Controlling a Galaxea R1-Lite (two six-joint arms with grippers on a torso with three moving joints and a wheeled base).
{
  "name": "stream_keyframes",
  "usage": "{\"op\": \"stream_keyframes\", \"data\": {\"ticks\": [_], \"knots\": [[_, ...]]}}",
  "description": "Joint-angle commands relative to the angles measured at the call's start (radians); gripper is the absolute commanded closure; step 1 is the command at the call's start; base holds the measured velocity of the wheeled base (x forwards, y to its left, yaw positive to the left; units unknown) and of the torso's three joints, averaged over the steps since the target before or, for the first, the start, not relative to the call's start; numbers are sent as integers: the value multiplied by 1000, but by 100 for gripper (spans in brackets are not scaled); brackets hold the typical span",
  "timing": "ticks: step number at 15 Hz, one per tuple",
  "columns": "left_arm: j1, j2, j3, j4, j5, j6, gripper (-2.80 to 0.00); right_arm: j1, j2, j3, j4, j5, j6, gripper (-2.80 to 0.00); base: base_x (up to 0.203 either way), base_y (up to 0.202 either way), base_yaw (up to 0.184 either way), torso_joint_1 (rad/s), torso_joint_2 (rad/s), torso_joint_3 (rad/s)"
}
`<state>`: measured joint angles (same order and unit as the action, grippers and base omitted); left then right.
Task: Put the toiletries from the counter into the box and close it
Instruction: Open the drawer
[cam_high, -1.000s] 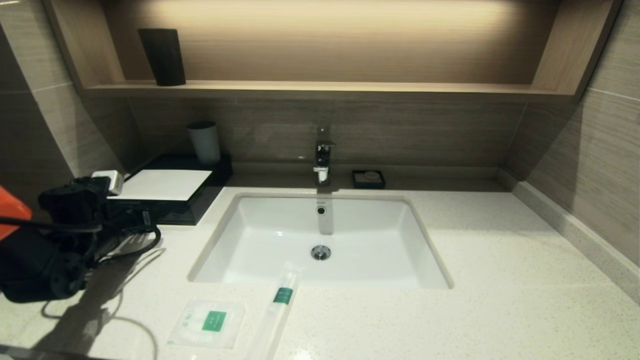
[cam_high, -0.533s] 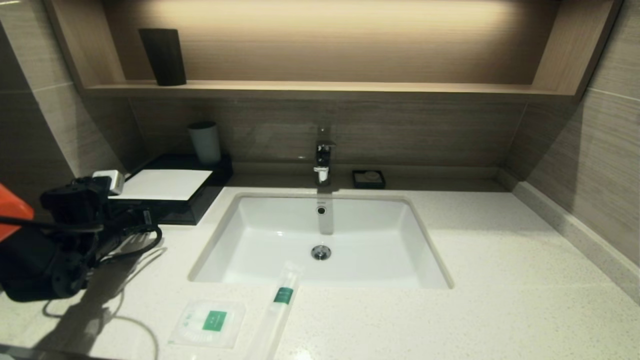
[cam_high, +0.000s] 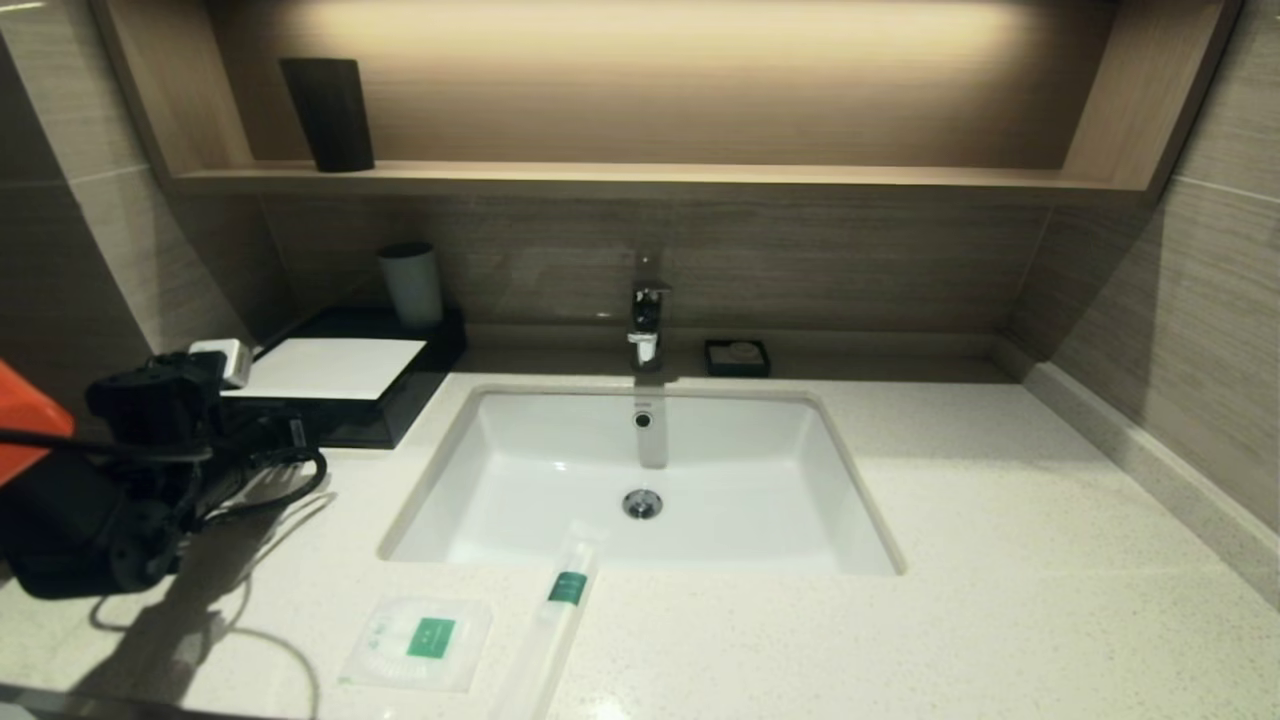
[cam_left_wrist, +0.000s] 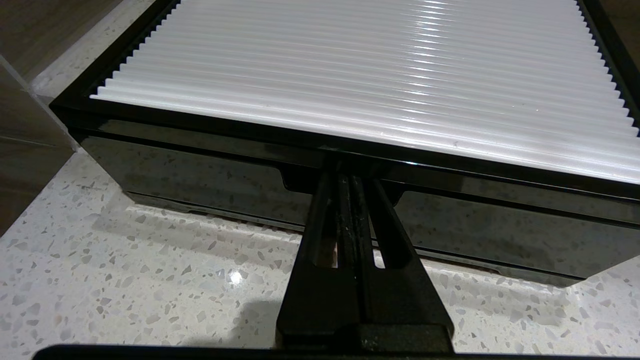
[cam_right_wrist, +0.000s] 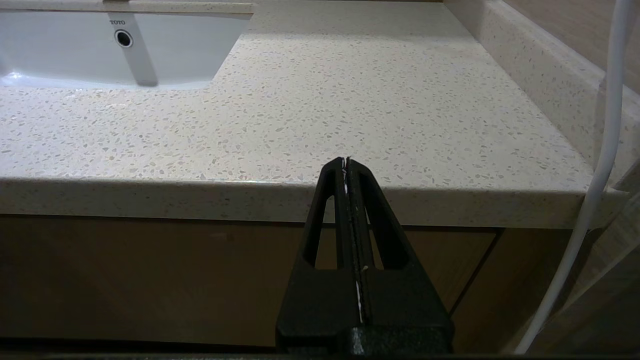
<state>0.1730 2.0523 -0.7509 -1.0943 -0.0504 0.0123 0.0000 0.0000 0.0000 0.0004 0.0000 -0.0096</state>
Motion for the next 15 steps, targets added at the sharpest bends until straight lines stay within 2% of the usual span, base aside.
{"op": "stream_keyframes", "data": {"ticks": [1, 4, 8, 15], "knots": [[0, -3, 1, -1, 0, 0, 0, 0, -2, 0, 0, 0, 0, 0, 0, 0, 0, 0, 0, 0], [-1, -11, -2, 22, 0, 0, 0, 1, -2, 0, 0, 0, -1, 0, 0, 0, 0, 0, 0, 0], [0, -24, -25, 108, 0, 0, 0, 0, -2, 0, 0, 0, 0, 0, 0, 0, 0, 0, 0, 0], [-6, -27, -38, 163, 0, 0, 0, 0, -2, 0, 0, 0, 0, 0, 0, 0, 0, 0, 0, 0]]}}
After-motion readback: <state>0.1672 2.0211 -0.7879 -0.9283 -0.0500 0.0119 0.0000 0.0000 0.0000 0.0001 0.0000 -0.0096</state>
